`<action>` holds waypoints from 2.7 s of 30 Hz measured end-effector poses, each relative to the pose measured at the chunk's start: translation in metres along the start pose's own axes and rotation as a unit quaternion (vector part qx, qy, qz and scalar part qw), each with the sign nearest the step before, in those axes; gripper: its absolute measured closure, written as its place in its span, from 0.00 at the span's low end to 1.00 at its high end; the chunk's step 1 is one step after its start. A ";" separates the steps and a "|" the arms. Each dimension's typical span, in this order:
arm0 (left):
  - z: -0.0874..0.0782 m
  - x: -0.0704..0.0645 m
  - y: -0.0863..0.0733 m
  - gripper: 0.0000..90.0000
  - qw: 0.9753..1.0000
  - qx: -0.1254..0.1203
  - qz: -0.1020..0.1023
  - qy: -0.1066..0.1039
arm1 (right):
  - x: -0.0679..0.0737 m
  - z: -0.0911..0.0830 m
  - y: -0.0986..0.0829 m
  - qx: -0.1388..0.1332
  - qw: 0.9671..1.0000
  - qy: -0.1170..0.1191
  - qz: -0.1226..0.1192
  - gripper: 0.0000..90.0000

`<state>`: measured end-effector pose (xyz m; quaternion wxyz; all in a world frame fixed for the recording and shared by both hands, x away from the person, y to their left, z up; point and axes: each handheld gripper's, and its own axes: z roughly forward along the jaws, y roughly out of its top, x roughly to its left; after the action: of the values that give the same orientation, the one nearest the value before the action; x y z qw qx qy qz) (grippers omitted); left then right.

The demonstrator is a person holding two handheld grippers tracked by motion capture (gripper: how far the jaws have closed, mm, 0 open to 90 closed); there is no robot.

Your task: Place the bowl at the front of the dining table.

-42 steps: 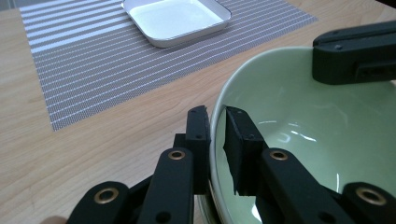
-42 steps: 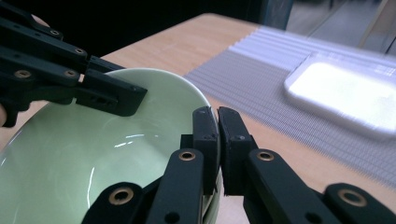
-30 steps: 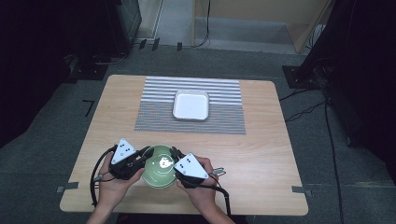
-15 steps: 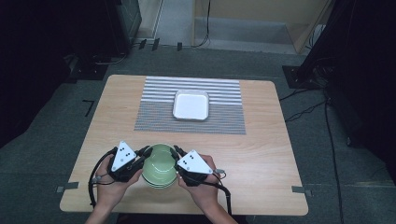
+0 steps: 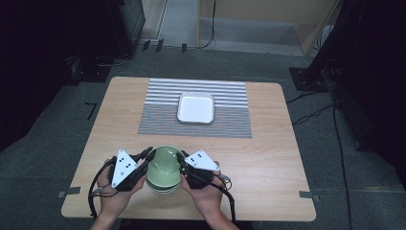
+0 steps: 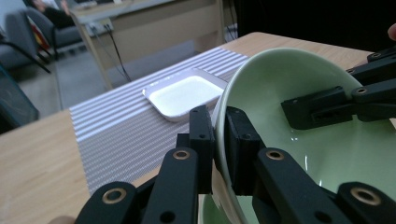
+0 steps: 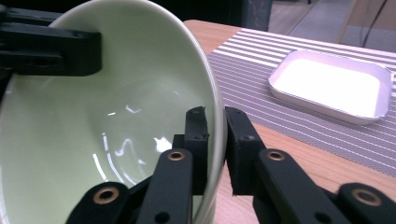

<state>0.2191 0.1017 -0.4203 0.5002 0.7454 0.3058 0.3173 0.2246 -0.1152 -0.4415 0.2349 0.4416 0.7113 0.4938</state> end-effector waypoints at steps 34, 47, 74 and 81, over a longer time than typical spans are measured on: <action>-0.020 0.069 -0.001 0.00 0.982 -0.018 -0.185 0.018 | -0.035 -0.026 0.016 -0.053 0.997 -0.053 0.023 0.94; 0.001 0.113 -0.060 0.00 0.959 0.109 -0.257 0.058 | -0.042 -0.027 0.016 -0.052 0.996 -0.060 0.028 0.94; 0.036 0.105 -0.112 0.00 0.936 0.248 -0.192 0.159 | -0.058 -0.027 0.018 -0.047 0.995 -0.070 0.050 0.94; 0.036 0.105 -0.112 0.00 0.936 0.249 -0.191 0.158 | -0.067 -0.026 0.026 -0.052 0.994 -0.079 0.054 0.94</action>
<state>0.2959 0.1980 -0.5191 0.2952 0.7134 0.5871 0.2434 0.2480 -0.1830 -0.4144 0.2861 0.5037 0.6392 0.5059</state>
